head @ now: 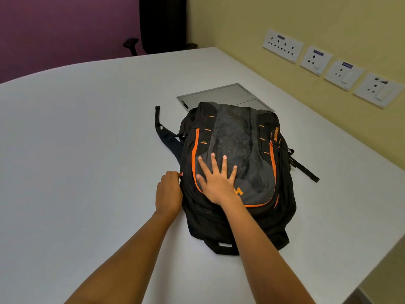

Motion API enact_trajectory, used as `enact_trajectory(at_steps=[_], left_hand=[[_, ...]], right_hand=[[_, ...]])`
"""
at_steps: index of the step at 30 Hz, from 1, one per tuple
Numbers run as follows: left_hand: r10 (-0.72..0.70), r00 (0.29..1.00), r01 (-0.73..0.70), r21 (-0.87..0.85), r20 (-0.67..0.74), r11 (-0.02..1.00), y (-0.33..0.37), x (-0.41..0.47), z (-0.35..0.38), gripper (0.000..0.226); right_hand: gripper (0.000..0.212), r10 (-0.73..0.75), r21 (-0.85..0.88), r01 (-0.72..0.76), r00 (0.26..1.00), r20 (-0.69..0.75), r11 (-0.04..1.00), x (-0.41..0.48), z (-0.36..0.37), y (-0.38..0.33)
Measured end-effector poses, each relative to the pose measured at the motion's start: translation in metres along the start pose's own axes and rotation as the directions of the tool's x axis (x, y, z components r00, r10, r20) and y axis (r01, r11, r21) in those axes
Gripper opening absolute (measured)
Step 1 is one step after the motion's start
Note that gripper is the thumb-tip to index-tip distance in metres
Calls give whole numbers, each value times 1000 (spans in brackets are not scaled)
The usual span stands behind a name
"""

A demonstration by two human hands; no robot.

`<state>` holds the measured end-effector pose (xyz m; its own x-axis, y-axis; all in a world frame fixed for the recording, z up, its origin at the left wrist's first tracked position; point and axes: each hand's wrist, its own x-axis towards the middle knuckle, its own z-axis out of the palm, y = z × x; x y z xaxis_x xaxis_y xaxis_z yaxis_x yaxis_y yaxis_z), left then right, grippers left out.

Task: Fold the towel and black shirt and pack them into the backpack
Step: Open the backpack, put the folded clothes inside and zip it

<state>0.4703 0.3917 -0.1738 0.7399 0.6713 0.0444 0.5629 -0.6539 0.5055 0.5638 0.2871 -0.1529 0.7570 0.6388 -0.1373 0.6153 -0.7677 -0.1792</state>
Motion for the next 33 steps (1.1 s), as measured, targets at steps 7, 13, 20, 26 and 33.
enact_trajectory(at_steps=[7,13,20,26,33], left_hand=[[-6,1000,5,-61,-10,998,4,-32,3,22],[-77,997,79,-241,17,967,11,-55,-2,23],[-164,984,179,-313,75,933,11,-40,-29,26],[-190,959,246,-292,208,924,10,-29,-38,19],[-272,922,346,-269,277,899,21,-12,-35,40]], right_hand=[[53,44,-79,-35,992,120,996,10,18,-5],[52,-33,105,14,983,182,994,5,-8,4],[37,-151,342,260,938,-313,903,-61,14,-38],[15,4,288,87,954,-300,954,-62,24,-51],[11,545,864,-193,831,-108,465,-72,17,-72]])
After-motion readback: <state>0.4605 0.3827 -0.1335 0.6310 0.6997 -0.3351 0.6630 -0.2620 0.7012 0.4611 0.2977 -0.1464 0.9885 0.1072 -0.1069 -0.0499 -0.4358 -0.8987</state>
